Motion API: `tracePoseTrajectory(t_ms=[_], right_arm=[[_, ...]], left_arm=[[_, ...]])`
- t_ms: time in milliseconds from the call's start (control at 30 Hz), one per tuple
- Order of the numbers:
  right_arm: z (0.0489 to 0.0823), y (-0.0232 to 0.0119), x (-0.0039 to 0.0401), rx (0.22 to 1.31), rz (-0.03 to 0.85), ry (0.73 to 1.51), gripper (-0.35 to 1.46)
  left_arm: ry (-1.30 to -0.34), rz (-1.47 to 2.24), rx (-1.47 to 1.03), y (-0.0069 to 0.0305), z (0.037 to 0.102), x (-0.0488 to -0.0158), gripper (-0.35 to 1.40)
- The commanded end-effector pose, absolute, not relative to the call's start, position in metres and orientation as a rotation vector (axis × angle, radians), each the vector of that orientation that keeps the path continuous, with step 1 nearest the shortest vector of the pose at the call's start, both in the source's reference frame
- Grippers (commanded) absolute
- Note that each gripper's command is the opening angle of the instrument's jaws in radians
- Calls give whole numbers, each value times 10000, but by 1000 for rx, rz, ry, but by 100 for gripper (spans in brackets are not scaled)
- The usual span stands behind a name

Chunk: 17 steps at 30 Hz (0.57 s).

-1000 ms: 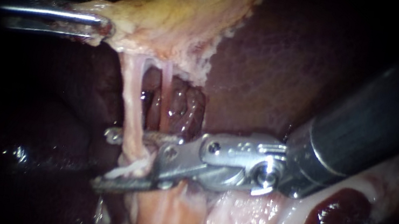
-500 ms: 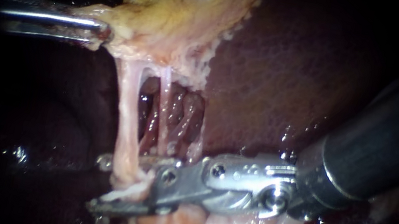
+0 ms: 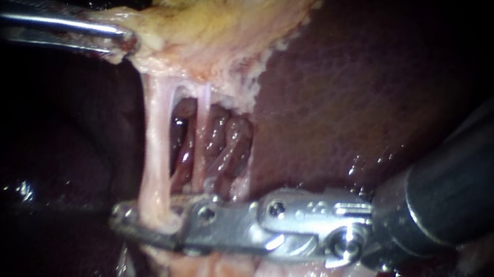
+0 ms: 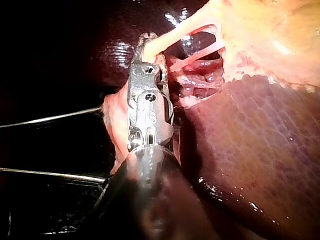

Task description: Clipping first clip left tube

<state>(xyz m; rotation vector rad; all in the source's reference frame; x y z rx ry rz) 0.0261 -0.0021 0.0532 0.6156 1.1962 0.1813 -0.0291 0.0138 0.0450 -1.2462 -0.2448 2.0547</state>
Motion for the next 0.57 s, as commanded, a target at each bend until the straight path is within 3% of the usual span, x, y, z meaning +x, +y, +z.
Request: tracePoseTrajectory(t_ms=[33,567], right_arm=[[532,-22,260,626,189,1193,-35],[541,-18,254,656,204,1187,-31]], left_arm=[[-245,2055,-1246,138,450,-290,-35],[-244,2055,-1246,138,452,-291,-35]])
